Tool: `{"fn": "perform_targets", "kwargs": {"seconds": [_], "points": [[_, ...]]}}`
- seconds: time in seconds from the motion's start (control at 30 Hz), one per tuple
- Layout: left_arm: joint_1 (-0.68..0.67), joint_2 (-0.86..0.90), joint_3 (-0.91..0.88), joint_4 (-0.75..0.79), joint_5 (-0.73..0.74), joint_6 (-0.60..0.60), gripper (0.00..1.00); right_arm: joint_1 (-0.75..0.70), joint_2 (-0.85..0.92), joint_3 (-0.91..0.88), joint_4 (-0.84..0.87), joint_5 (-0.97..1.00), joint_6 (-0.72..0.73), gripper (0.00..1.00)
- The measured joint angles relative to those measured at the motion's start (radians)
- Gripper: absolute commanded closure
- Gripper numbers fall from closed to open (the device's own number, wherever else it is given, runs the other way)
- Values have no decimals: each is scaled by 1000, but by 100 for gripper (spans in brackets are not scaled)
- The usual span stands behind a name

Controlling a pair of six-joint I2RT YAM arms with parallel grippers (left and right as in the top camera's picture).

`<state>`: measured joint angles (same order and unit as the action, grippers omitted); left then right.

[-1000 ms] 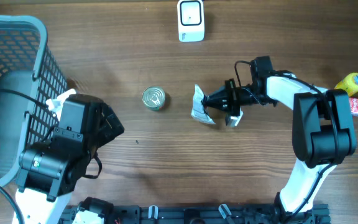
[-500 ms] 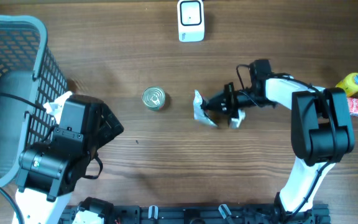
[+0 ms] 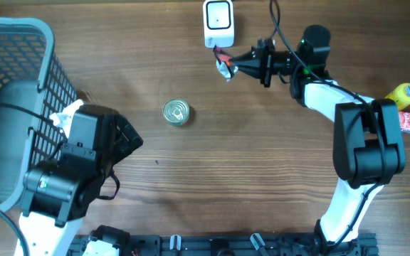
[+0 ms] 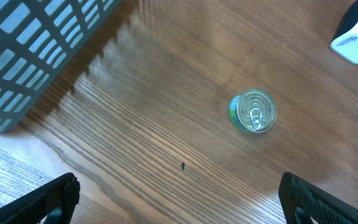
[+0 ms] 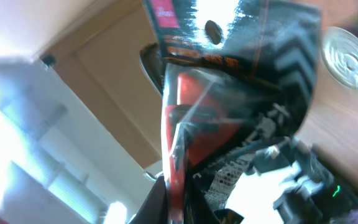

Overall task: Scan the item barcode
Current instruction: 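Hold the packet up in front of the scanner window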

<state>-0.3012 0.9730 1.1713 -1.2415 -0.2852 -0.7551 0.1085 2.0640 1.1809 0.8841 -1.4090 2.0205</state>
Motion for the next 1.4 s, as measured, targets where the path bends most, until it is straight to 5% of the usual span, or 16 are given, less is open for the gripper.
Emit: {"fn": "perform_targets", "kwargs": {"seconds": [0.13,0.33,0.73,0.9,1.07,1.4], "points": [[0,42,0,10,0,0,0,0,0,0,65,34,-124,95],[0,156,0,29,0,0,0,1,1,4,-313,288,-261,95],[0,187,0,30,-34,0,0,2,2,39,-407,794,-780,95],[0,187,0,30,-52,0,0,21,2,183,-657,857,-964,95],[0,187,0,48,-61,-3,0,113,2,263,-934,927,-1036,95],[0,187,0,61,-74,-3,0,246,2,301,-920,1167,-1058,95]]}}
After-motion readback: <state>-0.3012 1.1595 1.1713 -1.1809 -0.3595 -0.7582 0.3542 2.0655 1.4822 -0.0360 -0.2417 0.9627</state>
